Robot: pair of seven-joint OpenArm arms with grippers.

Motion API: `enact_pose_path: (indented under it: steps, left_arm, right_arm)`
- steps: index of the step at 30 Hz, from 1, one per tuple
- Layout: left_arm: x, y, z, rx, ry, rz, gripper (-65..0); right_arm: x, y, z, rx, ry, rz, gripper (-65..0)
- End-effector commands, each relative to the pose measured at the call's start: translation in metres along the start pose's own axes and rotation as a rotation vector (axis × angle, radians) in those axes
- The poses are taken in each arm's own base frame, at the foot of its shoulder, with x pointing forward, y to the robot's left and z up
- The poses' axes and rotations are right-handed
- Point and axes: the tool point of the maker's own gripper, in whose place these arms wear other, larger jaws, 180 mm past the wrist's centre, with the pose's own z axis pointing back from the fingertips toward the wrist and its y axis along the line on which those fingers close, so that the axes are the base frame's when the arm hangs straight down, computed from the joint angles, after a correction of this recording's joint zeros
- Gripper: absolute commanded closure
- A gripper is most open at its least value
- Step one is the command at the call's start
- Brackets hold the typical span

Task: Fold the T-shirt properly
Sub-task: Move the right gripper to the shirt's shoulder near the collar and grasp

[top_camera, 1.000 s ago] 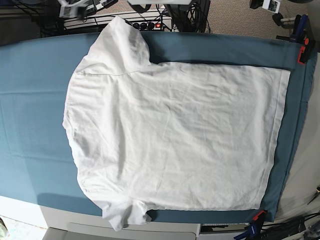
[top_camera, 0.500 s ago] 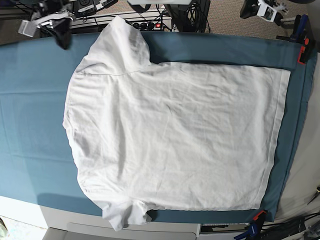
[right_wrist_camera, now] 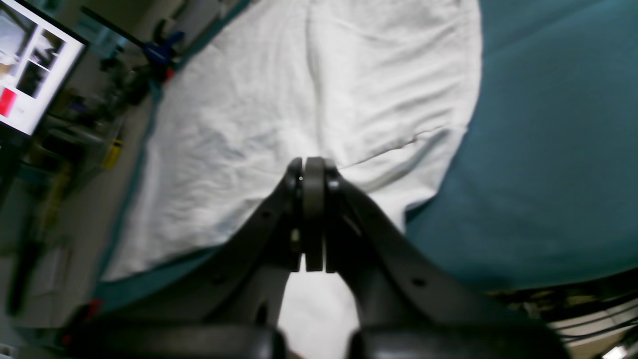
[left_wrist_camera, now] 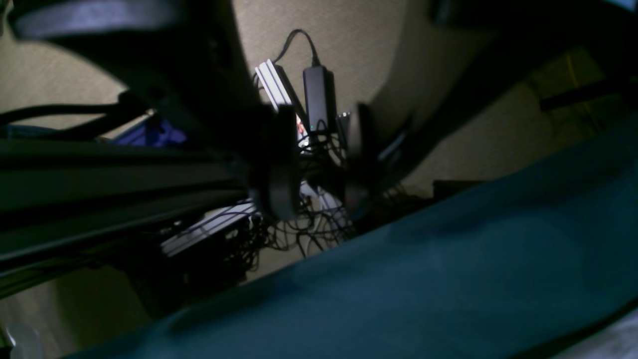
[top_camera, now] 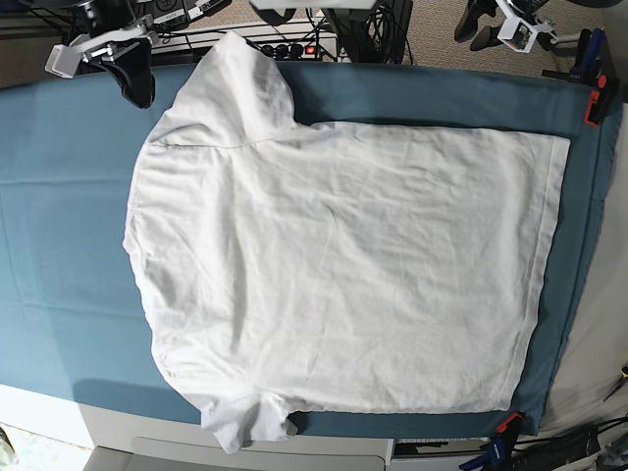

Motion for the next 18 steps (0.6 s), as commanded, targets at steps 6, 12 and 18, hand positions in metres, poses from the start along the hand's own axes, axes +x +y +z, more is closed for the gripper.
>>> enact_pose_path:
  steps: [6, 12, 18]
  left_arm:
    - [0.005, -0.003, 0.003, -0.012, -0.021, 0.000, -17.4]
    - [0.011, 0.000, 0.000, -0.007, -0.038, -0.010, -17.4]
    - [0.014, 0.003, -0.002, -0.003, -0.045, -0.016, -17.4]
  right_arm:
    - [0.012, 0.008, -0.004, 0.030, -0.050, 0.025, -10.6]
    - [0.000, 0.020, -0.014, 0.064, -0.027, 0.029, -21.0]
    - [-0.022, 0.033, -0.036, 0.071, 0.035, 0.087, -21.0]
